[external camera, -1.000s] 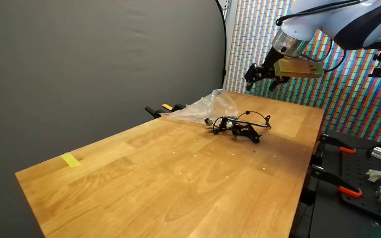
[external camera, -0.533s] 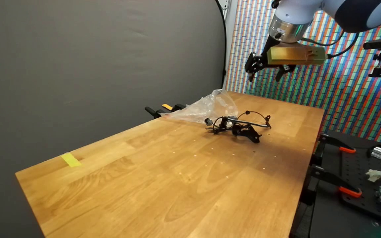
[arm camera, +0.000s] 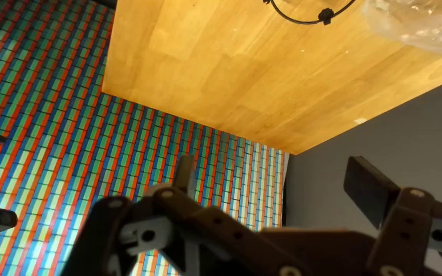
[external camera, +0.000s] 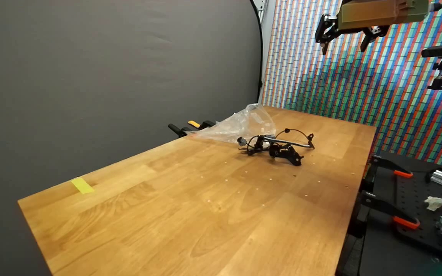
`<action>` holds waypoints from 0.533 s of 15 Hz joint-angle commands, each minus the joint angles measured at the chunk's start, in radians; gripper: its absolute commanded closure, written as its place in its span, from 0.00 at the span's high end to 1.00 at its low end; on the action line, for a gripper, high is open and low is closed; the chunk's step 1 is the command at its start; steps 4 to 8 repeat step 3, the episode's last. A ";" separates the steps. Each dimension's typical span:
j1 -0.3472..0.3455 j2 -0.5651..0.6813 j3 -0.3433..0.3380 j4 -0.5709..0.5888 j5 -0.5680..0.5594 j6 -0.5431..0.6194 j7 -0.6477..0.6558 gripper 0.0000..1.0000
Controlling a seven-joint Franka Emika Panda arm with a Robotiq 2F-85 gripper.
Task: Remove the cable from the plastic and put it on the table
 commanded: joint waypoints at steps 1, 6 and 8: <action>-0.019 -0.012 0.018 -0.005 0.013 0.003 -0.012 1.00; -0.019 -0.011 0.018 -0.008 0.013 0.002 -0.012 1.00; -0.019 -0.011 0.018 -0.008 0.013 0.002 -0.012 1.00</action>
